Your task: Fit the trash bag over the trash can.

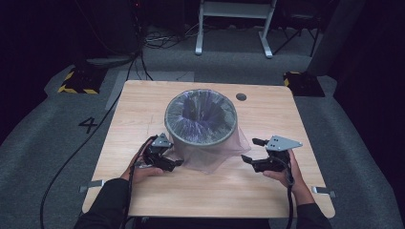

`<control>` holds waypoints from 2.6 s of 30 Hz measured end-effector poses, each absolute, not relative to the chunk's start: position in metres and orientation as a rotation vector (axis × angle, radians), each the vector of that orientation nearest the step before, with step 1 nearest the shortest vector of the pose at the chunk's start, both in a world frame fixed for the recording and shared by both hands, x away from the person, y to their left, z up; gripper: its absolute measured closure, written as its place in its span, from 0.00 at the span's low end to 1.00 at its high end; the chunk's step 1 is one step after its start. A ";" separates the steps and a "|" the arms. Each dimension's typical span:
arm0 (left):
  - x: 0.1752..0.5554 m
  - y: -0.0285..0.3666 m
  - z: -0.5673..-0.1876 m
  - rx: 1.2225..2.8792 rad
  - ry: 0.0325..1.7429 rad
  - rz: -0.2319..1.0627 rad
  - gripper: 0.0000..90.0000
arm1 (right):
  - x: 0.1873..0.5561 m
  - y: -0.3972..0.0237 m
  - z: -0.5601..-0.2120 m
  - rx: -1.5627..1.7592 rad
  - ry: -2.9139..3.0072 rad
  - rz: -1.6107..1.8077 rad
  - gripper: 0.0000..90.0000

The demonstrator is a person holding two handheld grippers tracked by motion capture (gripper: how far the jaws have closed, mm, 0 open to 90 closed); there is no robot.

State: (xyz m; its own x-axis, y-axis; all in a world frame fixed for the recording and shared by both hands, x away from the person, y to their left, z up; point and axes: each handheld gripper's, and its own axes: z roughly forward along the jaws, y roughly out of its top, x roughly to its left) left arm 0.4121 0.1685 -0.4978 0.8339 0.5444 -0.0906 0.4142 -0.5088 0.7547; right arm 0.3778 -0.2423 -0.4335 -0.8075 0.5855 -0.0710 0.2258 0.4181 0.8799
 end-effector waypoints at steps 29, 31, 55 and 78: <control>0.400 0.167 -0.478 2.160 0.696 0.278 0.18 | 0.394 -0.228 -0.356 0.646 2.234 1.331 0.25; 0.394 0.174 -0.475 2.152 0.709 0.294 0.18 | 0.395 -0.227 -0.352 0.655 2.225 1.342 0.25; 0.336 0.199 -0.495 2.303 0.713 0.316 0.17 | 0.427 -0.186 -0.310 0.618 2.252 1.345 0.24; 0.334 0.204 -0.504 2.256 0.730 0.293 0.16 | 0.469 -0.127 -0.322 0.632 2.377 1.085 0.25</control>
